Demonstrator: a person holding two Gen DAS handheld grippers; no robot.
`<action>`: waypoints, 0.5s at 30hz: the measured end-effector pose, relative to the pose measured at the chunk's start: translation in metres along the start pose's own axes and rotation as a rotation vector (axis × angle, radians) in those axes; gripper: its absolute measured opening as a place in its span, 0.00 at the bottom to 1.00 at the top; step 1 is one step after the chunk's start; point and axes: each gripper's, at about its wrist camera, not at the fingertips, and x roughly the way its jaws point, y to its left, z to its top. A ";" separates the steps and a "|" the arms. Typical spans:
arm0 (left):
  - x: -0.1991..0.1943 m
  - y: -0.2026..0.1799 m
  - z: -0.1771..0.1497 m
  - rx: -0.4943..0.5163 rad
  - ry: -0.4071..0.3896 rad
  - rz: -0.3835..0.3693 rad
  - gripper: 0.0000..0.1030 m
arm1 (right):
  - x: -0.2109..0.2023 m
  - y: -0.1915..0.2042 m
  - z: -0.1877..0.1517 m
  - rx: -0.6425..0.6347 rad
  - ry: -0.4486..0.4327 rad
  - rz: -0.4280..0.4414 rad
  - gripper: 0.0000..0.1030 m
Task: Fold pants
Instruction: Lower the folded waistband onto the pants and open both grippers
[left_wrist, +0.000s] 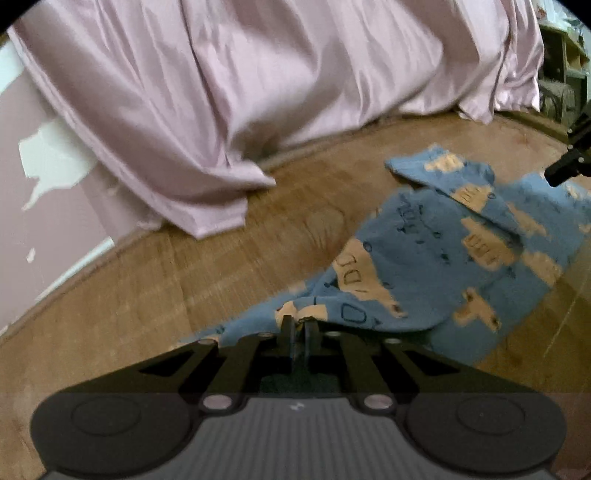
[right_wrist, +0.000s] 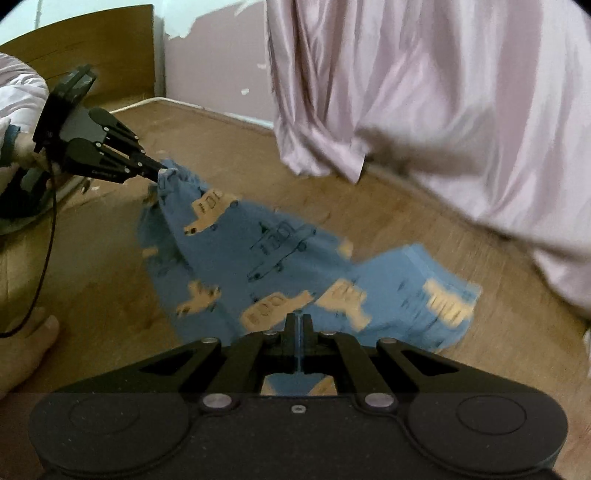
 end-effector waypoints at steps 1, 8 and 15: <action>0.003 -0.003 -0.006 0.005 0.014 -0.004 0.05 | 0.005 0.004 -0.006 0.011 0.008 0.002 0.00; 0.013 -0.009 -0.025 0.032 0.060 -0.017 0.05 | 0.034 0.017 -0.018 0.057 0.067 -0.013 0.21; 0.014 -0.009 -0.028 0.015 0.075 -0.016 0.05 | 0.063 0.032 0.004 0.117 0.074 -0.126 0.36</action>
